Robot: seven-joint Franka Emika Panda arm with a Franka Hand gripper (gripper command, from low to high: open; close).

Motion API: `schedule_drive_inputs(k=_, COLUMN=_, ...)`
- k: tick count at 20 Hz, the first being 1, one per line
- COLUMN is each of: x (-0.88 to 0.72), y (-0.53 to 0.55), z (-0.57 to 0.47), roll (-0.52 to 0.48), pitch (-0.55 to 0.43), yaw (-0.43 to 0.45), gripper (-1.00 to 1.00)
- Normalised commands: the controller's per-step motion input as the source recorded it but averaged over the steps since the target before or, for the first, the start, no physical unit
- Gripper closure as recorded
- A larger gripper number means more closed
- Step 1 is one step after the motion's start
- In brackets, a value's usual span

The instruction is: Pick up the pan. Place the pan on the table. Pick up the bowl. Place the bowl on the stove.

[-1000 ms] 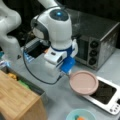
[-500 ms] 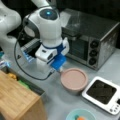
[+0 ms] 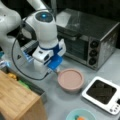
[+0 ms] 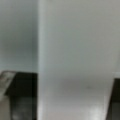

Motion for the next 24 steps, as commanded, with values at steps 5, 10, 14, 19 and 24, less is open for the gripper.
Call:
schedule_drive_inputs(k=5, x=-0.19, y=-0.05, z=-0.16, roll=0.019, pitch=-0.210, yaw=-0.034, gripper=1.00)
schedule_drive_inputs(k=10, x=-0.13, y=-0.09, z=-0.14, roll=0.016, pitch=-0.184, yaw=-0.015, gripper=1.00)
schedule_drive_inputs(k=14, x=-0.06, y=-0.09, z=-0.11, roll=0.017, pitch=-0.122, yaw=-0.015, gripper=1.00)
schedule_drive_inputs(k=19, x=0.02, y=-0.09, z=-0.14, roll=0.008, pitch=-0.097, yaw=-0.003, gripper=1.00)
schedule_drive_inputs(k=24, x=0.02, y=-0.10, z=-0.10, roll=0.008, pitch=-0.089, yaw=0.006, gripper=1.00)
